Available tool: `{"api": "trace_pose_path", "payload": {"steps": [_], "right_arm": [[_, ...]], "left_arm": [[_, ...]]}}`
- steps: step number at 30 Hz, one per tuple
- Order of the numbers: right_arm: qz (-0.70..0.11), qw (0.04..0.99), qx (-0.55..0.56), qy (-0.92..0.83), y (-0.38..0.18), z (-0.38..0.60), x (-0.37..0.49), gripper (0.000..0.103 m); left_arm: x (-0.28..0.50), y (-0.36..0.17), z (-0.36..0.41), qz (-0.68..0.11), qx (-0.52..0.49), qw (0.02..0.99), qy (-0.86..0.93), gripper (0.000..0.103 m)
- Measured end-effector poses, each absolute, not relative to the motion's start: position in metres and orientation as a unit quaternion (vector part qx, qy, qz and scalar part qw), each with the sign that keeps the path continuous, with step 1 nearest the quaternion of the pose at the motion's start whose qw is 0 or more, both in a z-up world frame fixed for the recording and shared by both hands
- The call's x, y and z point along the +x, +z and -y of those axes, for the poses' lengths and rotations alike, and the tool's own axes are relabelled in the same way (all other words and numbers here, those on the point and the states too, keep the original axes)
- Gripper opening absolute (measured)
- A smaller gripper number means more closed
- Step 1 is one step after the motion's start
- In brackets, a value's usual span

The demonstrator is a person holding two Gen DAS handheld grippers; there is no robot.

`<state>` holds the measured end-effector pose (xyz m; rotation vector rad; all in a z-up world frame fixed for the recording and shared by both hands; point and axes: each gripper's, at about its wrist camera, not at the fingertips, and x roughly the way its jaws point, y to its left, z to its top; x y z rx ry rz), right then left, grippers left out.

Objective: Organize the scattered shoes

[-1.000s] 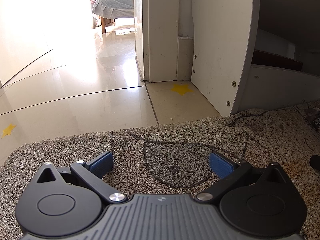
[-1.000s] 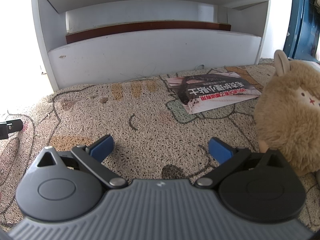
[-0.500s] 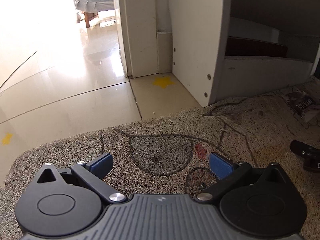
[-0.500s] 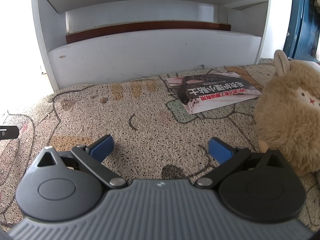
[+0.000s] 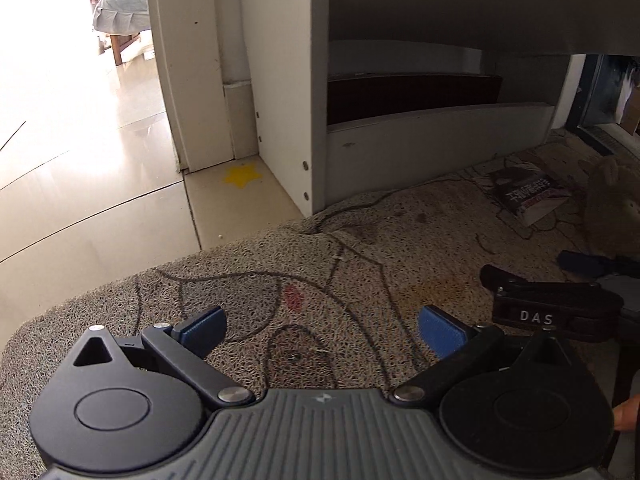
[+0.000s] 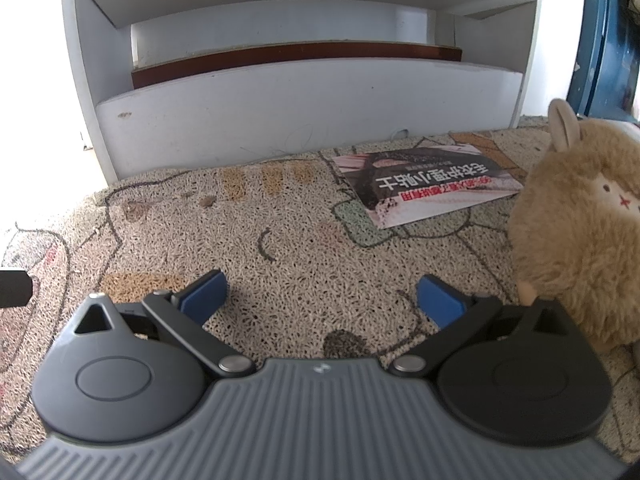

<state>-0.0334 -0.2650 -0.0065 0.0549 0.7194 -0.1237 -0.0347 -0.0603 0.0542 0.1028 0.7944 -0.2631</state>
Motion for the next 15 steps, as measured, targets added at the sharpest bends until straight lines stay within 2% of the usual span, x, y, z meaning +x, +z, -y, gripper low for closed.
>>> {"api": "trace_pose_path", "payload": {"steps": [5,15], "right_arm": [[-0.428,0.904,0.025,-0.006,0.012,0.281,-0.026,0.103],[-0.386,0.9,0.141,-0.146,0.044,0.343,-0.129,0.103]], "left_arm": [[-0.035,0.064,0.07,-0.381,0.046,0.912,-0.144,0.103],[-0.031,0.076,0.114,-0.388,0.041,0.892,-0.229,0.103]]}}
